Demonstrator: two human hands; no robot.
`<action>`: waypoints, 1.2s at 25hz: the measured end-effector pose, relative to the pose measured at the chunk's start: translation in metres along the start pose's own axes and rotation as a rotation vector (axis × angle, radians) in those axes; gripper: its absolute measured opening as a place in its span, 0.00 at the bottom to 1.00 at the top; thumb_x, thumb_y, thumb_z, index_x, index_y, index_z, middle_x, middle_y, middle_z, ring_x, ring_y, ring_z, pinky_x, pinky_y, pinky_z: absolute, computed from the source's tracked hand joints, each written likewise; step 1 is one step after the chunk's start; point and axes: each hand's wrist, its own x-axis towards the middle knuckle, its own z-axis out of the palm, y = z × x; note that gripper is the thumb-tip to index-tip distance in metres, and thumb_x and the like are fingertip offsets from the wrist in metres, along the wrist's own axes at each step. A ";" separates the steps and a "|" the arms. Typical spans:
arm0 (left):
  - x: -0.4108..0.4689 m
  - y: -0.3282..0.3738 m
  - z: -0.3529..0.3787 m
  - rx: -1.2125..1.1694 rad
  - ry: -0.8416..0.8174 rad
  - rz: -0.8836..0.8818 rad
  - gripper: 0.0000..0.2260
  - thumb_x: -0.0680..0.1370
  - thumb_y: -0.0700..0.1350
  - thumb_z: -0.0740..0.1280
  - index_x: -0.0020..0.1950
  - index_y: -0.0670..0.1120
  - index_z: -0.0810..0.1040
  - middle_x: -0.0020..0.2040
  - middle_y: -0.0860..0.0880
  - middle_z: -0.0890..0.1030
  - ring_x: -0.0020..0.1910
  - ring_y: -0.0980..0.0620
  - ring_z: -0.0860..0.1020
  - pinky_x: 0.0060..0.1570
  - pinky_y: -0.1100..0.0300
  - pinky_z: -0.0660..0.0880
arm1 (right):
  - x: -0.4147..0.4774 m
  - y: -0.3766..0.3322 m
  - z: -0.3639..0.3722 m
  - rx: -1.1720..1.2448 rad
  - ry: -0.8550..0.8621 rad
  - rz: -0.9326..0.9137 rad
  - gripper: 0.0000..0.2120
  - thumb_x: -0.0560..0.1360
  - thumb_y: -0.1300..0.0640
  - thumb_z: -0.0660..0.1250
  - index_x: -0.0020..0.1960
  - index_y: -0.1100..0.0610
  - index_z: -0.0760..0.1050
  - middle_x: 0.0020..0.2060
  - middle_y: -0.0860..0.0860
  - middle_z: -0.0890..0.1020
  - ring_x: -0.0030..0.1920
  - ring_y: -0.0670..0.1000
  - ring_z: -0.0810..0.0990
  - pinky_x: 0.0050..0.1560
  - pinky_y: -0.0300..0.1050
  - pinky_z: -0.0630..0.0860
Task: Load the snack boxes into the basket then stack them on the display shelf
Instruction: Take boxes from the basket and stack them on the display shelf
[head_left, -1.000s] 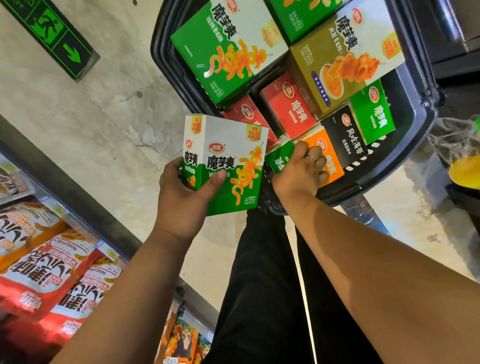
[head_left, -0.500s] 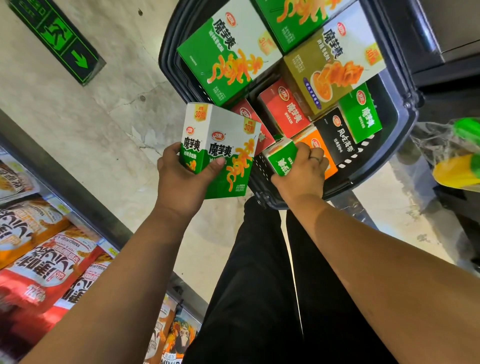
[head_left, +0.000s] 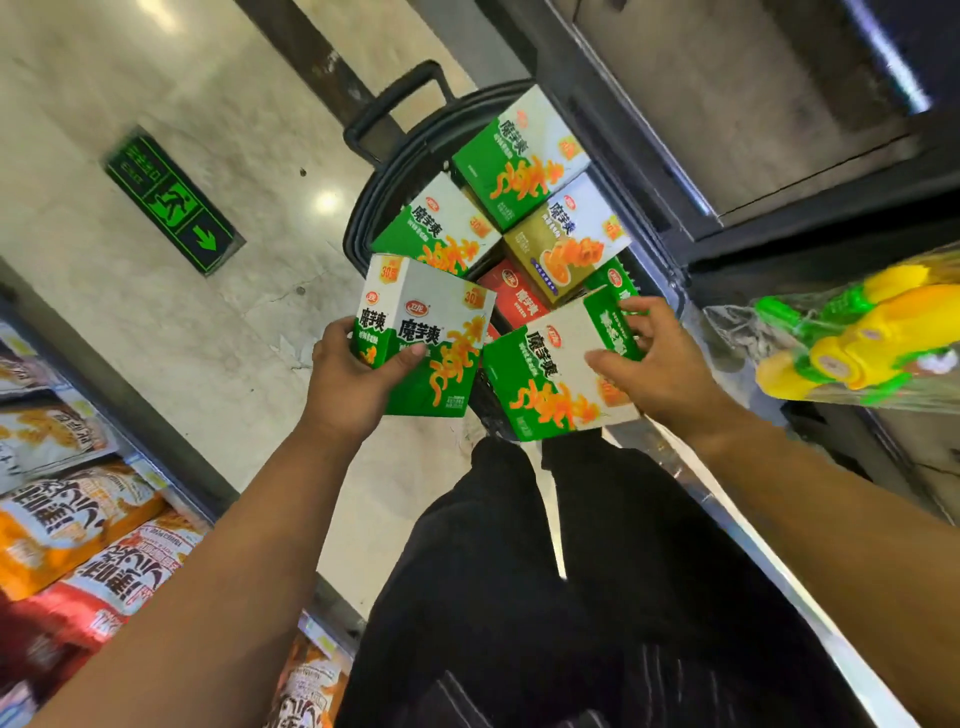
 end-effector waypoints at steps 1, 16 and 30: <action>-0.008 0.011 -0.002 -0.051 -0.003 0.010 0.31 0.66 0.55 0.79 0.63 0.52 0.68 0.56 0.49 0.80 0.54 0.51 0.81 0.53 0.56 0.81 | -0.008 -0.010 -0.016 0.019 -0.031 -0.003 0.26 0.70 0.58 0.76 0.63 0.45 0.69 0.64 0.51 0.75 0.57 0.49 0.79 0.47 0.52 0.82; -0.158 0.146 0.047 -0.114 -0.430 0.150 0.24 0.71 0.47 0.74 0.64 0.47 0.71 0.57 0.47 0.80 0.52 0.48 0.82 0.48 0.55 0.79 | -0.174 -0.065 -0.195 0.267 -0.077 -0.116 0.21 0.60 0.56 0.78 0.53 0.54 0.82 0.47 0.53 0.86 0.44 0.48 0.85 0.44 0.40 0.80; -0.361 0.150 0.229 -0.093 -0.818 0.284 0.28 0.64 0.46 0.77 0.62 0.41 0.76 0.56 0.38 0.83 0.45 0.45 0.84 0.39 0.56 0.81 | -0.379 0.086 -0.377 0.331 0.195 -0.147 0.16 0.65 0.55 0.76 0.52 0.52 0.83 0.48 0.48 0.86 0.54 0.51 0.83 0.63 0.50 0.75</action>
